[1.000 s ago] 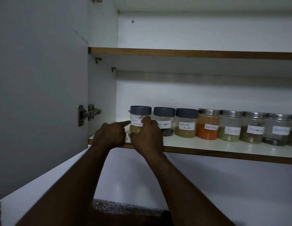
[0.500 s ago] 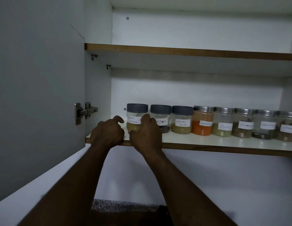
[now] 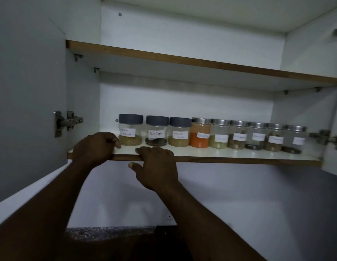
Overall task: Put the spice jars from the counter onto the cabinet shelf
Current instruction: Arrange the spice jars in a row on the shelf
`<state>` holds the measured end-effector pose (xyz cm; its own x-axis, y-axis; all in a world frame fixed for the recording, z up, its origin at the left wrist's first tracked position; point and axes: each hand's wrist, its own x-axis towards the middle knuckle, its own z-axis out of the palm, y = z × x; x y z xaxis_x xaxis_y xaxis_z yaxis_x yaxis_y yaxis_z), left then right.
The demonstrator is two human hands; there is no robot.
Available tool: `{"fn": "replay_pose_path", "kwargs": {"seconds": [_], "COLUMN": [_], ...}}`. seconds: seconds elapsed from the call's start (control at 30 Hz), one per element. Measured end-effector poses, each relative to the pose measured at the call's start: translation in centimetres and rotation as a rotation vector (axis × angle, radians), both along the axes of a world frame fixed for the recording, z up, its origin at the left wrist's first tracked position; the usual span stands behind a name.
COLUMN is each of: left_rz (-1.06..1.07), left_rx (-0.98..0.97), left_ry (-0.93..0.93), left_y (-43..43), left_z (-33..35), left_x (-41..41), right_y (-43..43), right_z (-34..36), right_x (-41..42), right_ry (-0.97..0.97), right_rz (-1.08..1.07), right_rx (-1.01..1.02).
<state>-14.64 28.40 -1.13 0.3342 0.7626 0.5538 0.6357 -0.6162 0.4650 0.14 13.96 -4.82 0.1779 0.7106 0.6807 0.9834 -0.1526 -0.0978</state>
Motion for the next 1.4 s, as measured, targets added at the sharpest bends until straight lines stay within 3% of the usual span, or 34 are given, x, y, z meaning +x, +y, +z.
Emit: {"fn": "replay_pose_path", "kwargs": {"seconds": [0.2,0.67,0.87,1.0,1.27,1.4], "left_rz": [0.036,-0.222,-0.263,-0.296,-0.318,-0.248], "left_rx": [0.073,0.185,0.252,0.288,0.538,0.738], "left_ry": [0.054,0.058,0.162,0.189,0.213,0.109], "left_y": [-5.0,-18.9,-23.9,-26.7,-30.1,-30.8], "left_z": [-0.5,-0.3,0.4,1.2,1.3,1.7], "left_x": [3.9,24.0,32.8,38.6,49.0,52.2], "right_y": [-4.6,-16.3,-21.7,-24.8,-26.4,-26.3], "right_z": [-0.3,0.6,0.7,1.4,4.2,4.3], "right_x": [5.1,21.5,29.8,35.8,42.5,44.3], "right_ry": [-0.044,0.060,0.166,0.168,0.095,0.058], "right_rz": [-0.008,-0.070,-0.078,-0.191,-0.386,-0.443], "right_rx": [-0.058,-0.089,0.005,0.042,0.038,0.095]}}
